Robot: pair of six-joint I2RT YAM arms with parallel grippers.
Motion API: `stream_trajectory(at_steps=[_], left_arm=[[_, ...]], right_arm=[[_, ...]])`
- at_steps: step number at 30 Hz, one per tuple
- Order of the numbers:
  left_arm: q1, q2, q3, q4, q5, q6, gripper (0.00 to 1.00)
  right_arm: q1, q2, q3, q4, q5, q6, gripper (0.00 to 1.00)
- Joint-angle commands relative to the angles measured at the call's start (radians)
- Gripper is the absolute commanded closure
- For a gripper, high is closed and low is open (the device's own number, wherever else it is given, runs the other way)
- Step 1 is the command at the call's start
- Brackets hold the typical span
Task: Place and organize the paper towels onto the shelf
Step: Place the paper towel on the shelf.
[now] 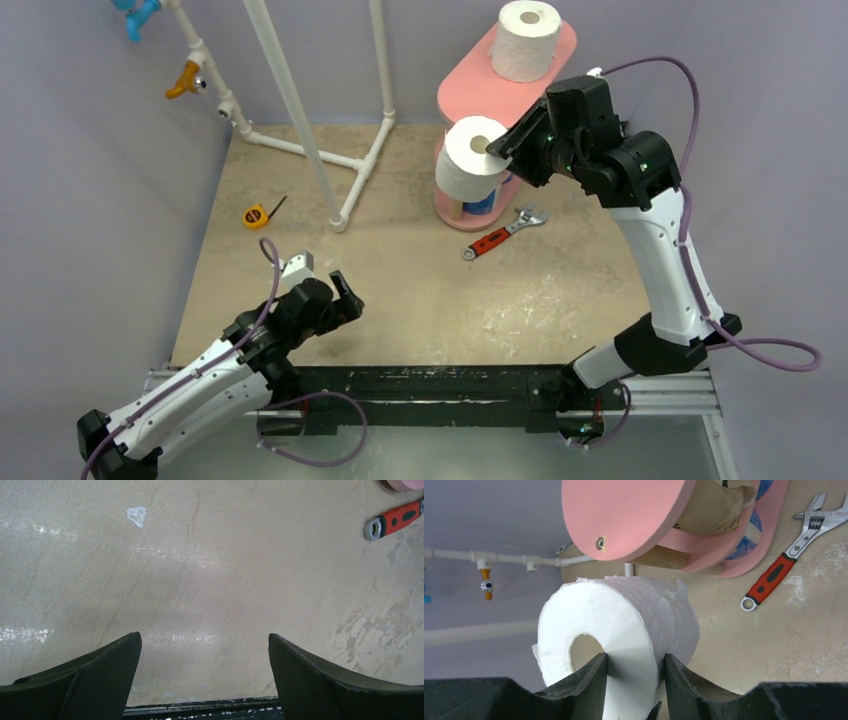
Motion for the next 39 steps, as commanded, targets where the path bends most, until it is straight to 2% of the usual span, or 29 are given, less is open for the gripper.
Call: stream_trajectory(at_steps=[1,8,13,22,28,39], left_arm=[[0.002,-0.005,-0.009,0.029,0.024,-0.013,0.03],[0.002,-0.028,-0.019,0.024,0.028,-0.013,0.03],[0.003,-0.02,-0.016,0.026,0.034,-0.011,0.03],[0.003,-0.013,-0.007,0.02,0.037,-0.01,0.04],[0.004,-0.02,-0.012,0.008,0.027,-0.008,0.04],[0.004,-0.017,-0.019,0.012,0.018,-0.001,0.04]], right_arm=[[0.006,-0.045,0.005,0.086,-0.031,0.051,1.0],[0.006,-0.117,-0.036,0.13,0.021,0.077,1.0],[0.006,-0.128,-0.001,0.131,0.093,0.085,1.0],[0.004,-0.064,0.083,0.144,0.189,0.07,1.0],[0.002,-0.077,0.03,0.241,0.241,0.074,1.0],[-0.03,-0.02,0.05,0.275,0.27,0.079,1.0]])
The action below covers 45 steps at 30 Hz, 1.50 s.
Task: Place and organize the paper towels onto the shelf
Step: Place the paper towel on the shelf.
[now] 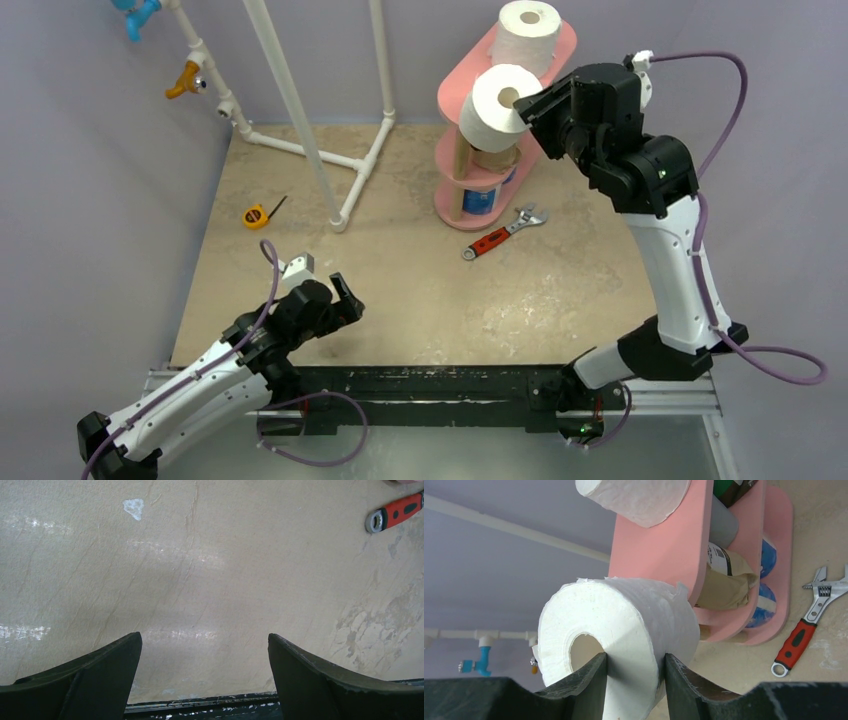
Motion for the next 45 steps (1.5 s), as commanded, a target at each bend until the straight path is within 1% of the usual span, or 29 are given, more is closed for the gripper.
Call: stream_trajectory(at_steps=[1,9,17,27,45], left_arm=[[0.003,0.0,-0.004,0.014,-0.01,0.0,0.04],[0.004,0.01,-0.024,0.032,0.011,-0.013,0.04],[0.003,-0.031,-0.046,0.035,0.001,-0.027,0.05],[0.004,-0.012,-0.055,0.037,0.0,-0.042,0.06],[0.003,-0.025,-0.071,0.028,0.003,-0.052,0.07]], right_arm=[[-0.016,0.019,0.027,0.107,0.044,0.036,1.0],[-0.034,0.025,-0.007,0.154,0.027,0.042,1.0],[-0.054,0.048,0.023,0.16,0.049,0.053,1.0],[-0.058,0.062,0.011,0.203,0.067,0.065,1.0],[-0.067,0.096,-0.01,0.264,0.075,0.065,1.0]])
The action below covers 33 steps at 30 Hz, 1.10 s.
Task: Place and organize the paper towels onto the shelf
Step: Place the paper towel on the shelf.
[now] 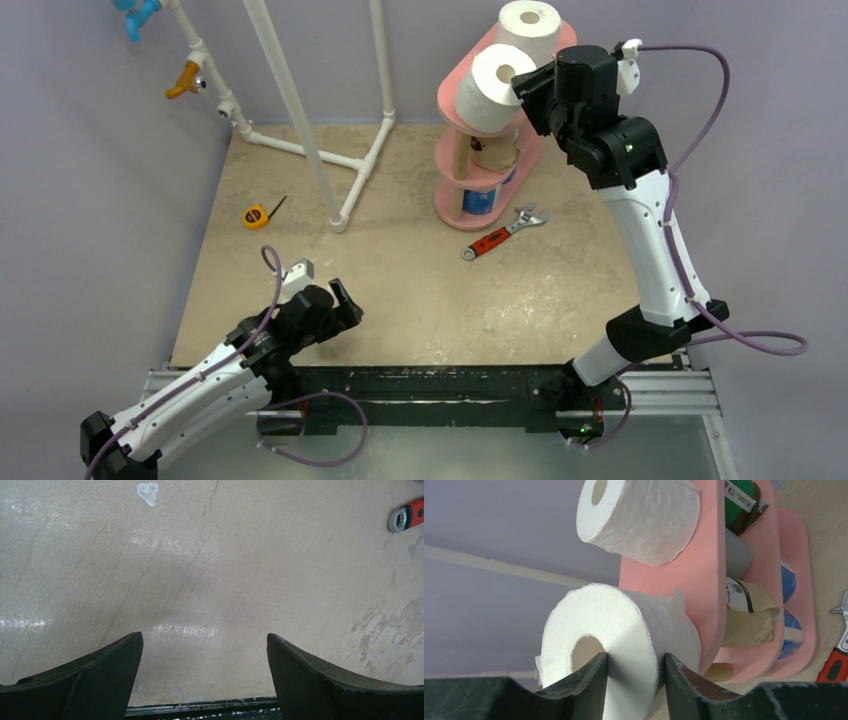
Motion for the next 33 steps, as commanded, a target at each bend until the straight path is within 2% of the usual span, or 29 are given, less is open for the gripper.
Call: stream_trajectory(at_steps=[1,8,21,33], left_arm=[[0.002,-0.008,-0.006,0.014,-0.001,-0.018,0.07],[0.003,-0.01,-0.008,0.014,-0.005,-0.019,0.07],[0.004,-0.01,-0.015,0.017,-0.005,-0.021,0.08],[0.003,-0.008,-0.016,0.023,-0.001,-0.016,0.08]], right_arm=[[-0.006,-0.003,0.004,0.106,0.032,0.033,1.0],[-0.01,-0.005,-0.02,0.108,0.037,0.033,1.0],[-0.017,-0.009,-0.055,0.114,0.04,0.035,0.9],[-0.017,-0.055,-0.137,0.184,0.038,0.014,0.74]])
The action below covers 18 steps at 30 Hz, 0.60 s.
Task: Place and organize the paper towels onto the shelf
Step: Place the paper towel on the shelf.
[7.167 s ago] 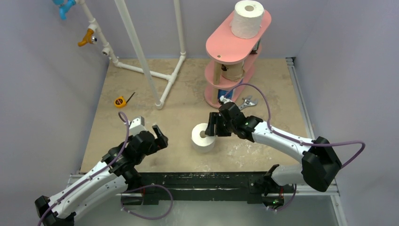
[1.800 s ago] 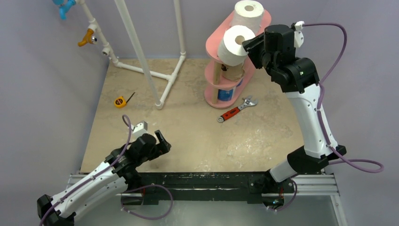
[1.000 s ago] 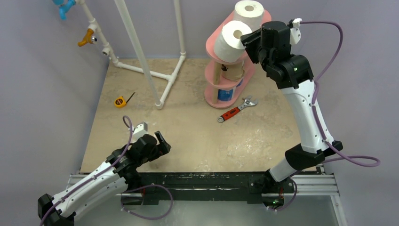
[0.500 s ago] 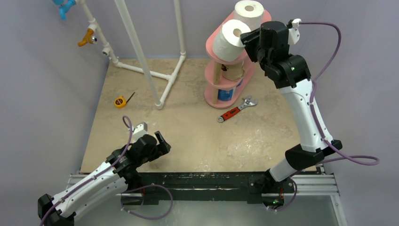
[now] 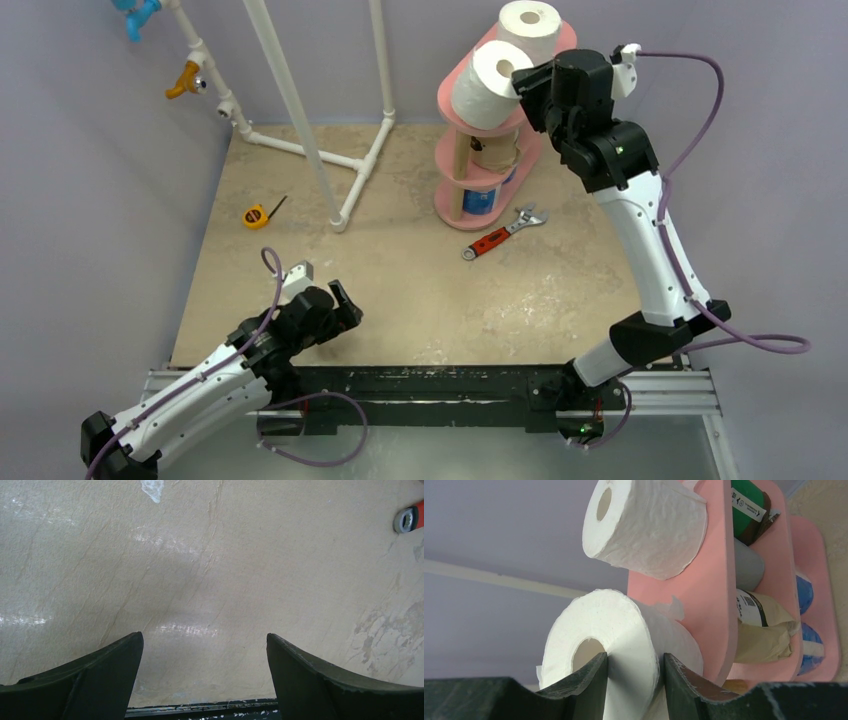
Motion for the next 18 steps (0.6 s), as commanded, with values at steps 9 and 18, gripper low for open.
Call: stream_trajectory(at_steps=[9,18], left_arm=[[0.003,-0.002,-0.001,0.024,0.001,0.001,0.08],[0.003,-0.001,-0.001,0.023,0.001,0.006,0.08]], right_arm=[[-0.003,-0.054,-0.076,0.071,0.01,-0.012,0.67],[-0.003,-0.06,-0.095,0.08,0.009,-0.013,0.65]])
